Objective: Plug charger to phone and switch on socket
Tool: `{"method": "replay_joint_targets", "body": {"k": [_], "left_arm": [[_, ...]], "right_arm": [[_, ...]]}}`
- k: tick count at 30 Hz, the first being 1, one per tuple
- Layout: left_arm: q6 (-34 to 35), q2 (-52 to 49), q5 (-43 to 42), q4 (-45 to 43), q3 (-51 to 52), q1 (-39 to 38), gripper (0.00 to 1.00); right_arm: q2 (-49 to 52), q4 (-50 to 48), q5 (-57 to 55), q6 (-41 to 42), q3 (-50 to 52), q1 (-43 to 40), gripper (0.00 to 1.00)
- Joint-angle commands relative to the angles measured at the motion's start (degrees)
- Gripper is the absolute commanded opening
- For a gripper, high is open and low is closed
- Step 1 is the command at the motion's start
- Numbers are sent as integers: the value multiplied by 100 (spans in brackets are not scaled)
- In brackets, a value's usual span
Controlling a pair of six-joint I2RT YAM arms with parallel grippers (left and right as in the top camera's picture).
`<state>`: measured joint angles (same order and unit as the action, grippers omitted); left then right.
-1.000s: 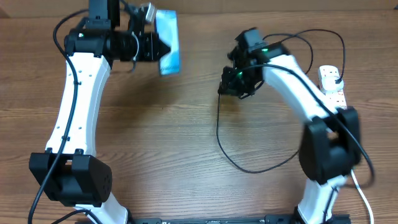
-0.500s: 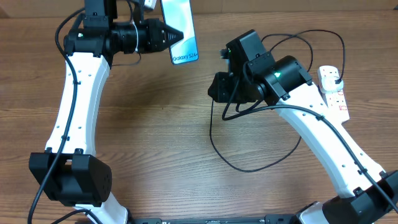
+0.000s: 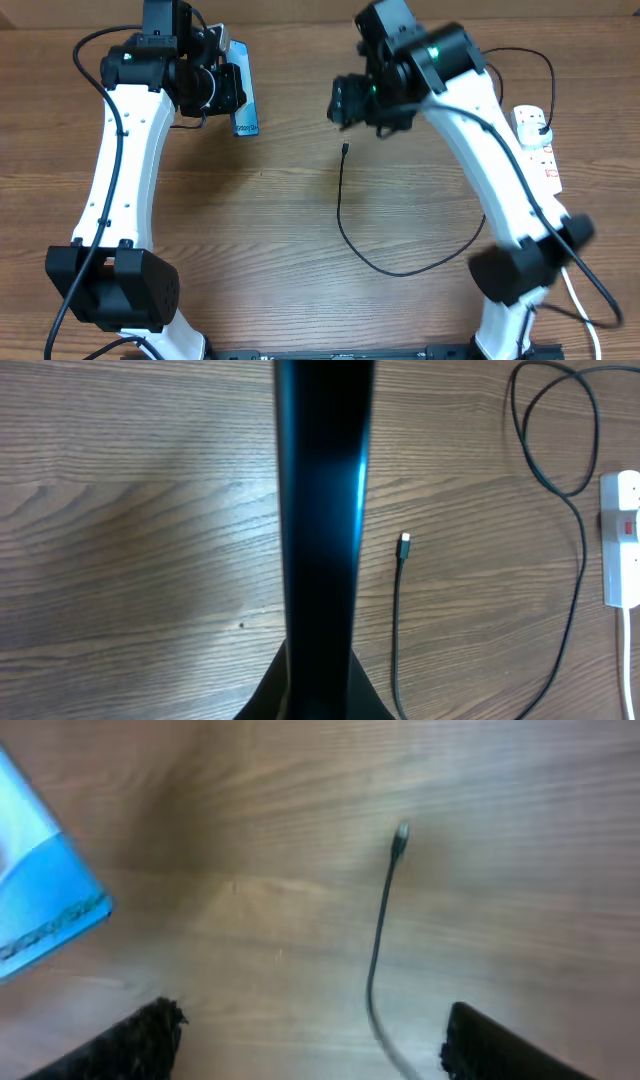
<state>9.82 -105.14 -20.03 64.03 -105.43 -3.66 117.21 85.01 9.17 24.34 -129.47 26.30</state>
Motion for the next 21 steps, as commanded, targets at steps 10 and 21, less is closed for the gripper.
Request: {"method": "replay_joint_targets", "body": {"k": [10, 21], "left_arm": [[-149, 42, 57, 133, -70, -15, 4], [-149, 42, 59, 129, -70, -15, 4]], "right_arm": [[1102, -1246, -973, 874, 1027, -44, 68], [1427, -2341, -977, 890, 2208, 291, 62]]}}
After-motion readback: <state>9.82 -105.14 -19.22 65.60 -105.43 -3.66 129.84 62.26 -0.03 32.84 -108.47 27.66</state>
